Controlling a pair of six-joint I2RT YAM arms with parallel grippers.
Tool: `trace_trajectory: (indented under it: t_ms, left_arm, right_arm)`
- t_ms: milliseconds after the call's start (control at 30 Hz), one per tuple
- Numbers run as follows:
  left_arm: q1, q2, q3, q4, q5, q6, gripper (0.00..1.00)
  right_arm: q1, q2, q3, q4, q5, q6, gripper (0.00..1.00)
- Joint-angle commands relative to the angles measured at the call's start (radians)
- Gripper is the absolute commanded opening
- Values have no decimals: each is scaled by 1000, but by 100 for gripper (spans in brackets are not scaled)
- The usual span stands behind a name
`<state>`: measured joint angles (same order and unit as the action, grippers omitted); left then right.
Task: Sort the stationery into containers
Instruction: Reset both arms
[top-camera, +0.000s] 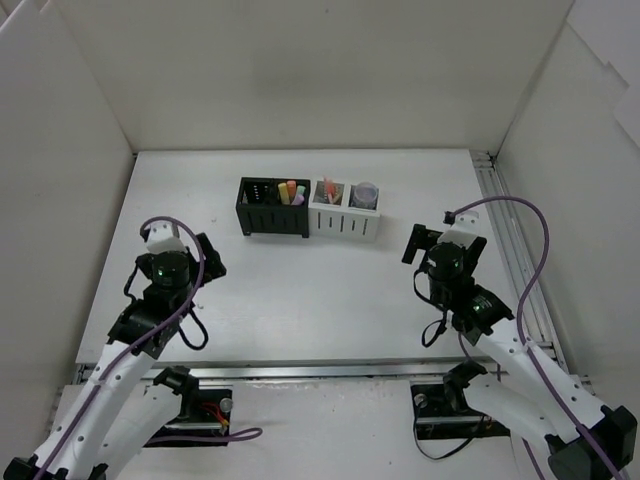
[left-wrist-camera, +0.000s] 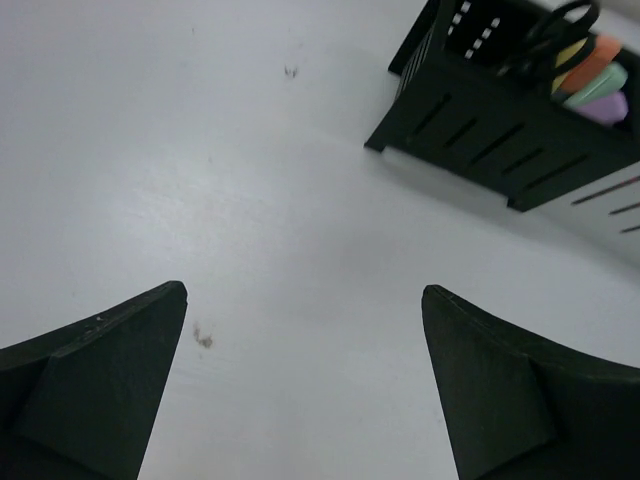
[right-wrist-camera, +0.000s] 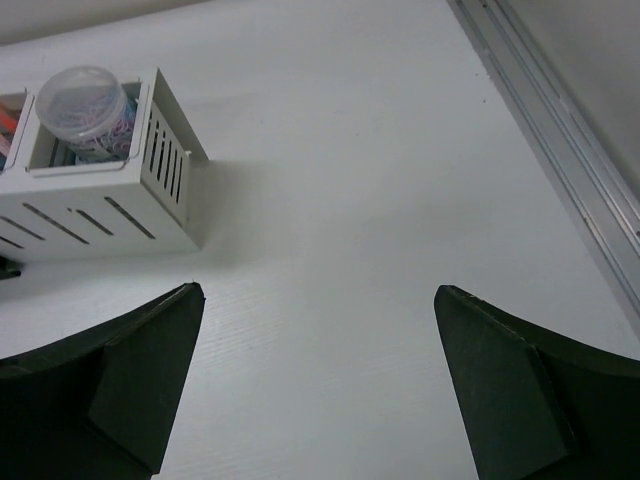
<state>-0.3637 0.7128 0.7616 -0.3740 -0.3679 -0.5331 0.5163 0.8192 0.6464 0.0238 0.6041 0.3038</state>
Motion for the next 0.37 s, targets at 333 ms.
trace_trajectory:
  t_ms: [333]
  left_arm:
    - [3,-187,-94,-39,24,-108,99]
  right_arm:
    - [-7,-97,-40,30,-72,89,98]
